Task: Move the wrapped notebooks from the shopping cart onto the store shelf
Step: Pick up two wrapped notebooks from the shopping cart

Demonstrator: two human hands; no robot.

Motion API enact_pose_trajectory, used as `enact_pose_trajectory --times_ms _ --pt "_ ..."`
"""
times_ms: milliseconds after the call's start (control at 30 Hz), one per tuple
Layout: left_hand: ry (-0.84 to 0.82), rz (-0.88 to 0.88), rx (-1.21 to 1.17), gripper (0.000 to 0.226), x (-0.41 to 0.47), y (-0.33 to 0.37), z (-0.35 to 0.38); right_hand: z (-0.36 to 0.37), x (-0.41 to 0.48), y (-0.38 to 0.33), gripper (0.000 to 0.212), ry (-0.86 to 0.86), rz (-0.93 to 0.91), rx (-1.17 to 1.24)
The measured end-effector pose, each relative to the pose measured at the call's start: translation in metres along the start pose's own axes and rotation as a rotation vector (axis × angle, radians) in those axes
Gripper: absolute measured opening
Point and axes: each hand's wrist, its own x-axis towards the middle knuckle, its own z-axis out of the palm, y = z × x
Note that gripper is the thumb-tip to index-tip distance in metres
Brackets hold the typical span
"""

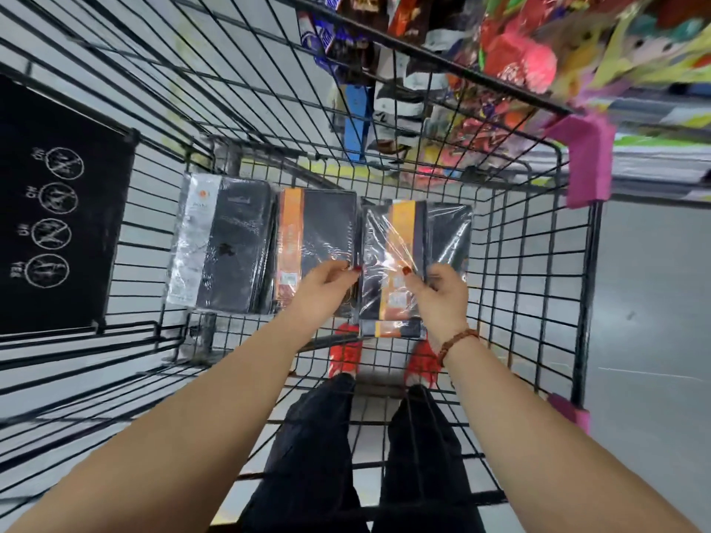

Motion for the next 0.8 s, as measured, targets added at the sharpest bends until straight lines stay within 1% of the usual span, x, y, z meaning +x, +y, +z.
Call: enact_pose_trajectory --times_ms 33,100,167,233,267,333,367,400,467,533,600,667,733,800 --pt "-0.002 -0.035 -0.065 0.031 0.001 0.0 0.001 0.003 -0.005 0.0 0.024 -0.05 0.0 0.026" --pt "0.012 -0.092 -0.202 0.022 0.002 0.001 0.001 0.01 -0.015 0.0 0.017 -0.146 0.002 0.052" --pt "0.05 -0.097 -0.357 0.014 0.001 0.001 0.003 0.018 -0.021 0.003 0.014 -0.189 -0.025 0.05" --pt "0.09 -0.083 -0.422 0.016 0.001 0.001 0.006 0.024 -0.024 0.003 0.023 -0.183 -0.039 0.071" --pt "0.115 -0.086 -0.433 0.016 0.0 0.0 0.006 0.025 -0.023 0.004 0.023 -0.172 -0.036 0.075" --pt "0.162 -0.108 -0.443 0.012 -0.001 0.0 0.004 0.024 -0.019 0.006 0.01 -0.107 -0.003 0.1" --pt "0.178 -0.106 -0.424 0.011 0.001 -0.002 0.0 0.022 -0.015 0.007 0.007 -0.047 0.022 0.107" --pt "0.193 -0.088 -0.368 0.011 0.004 -0.006 -0.005 0.019 -0.01 0.01 0.009 0.026 0.039 0.089" --pt "0.233 -0.04 -0.258 0.012 0.007 -0.014 -0.018 0.013 0.001 0.018 0.022 0.169 0.083 0.003" --pt "0.268 -0.033 -0.224 0.01 0.008 -0.025 -0.032 0.009 0.01 0.028 0.033 0.23 0.142 -0.096" --pt "0.293 -0.03 -0.187 0.01 0.008 -0.037 -0.044 0.01 0.015 0.037 0.05 0.199 0.17 -0.216" --pt "0.291 -0.051 -0.151 0.011 0.007 -0.051 -0.051 0.014 0.017 0.044 0.064 0.156 0.158 -0.352" --pt "0.272 -0.083 -0.15 0.012 0.004 -0.06 -0.051 0.018 0.018 0.048 0.073 0.14 0.145 -0.446" --pt "0.262 -0.107 -0.165 0.016 0.003 -0.064 -0.049 0.02 0.018 0.048 0.075 0.123 0.142 -0.477"
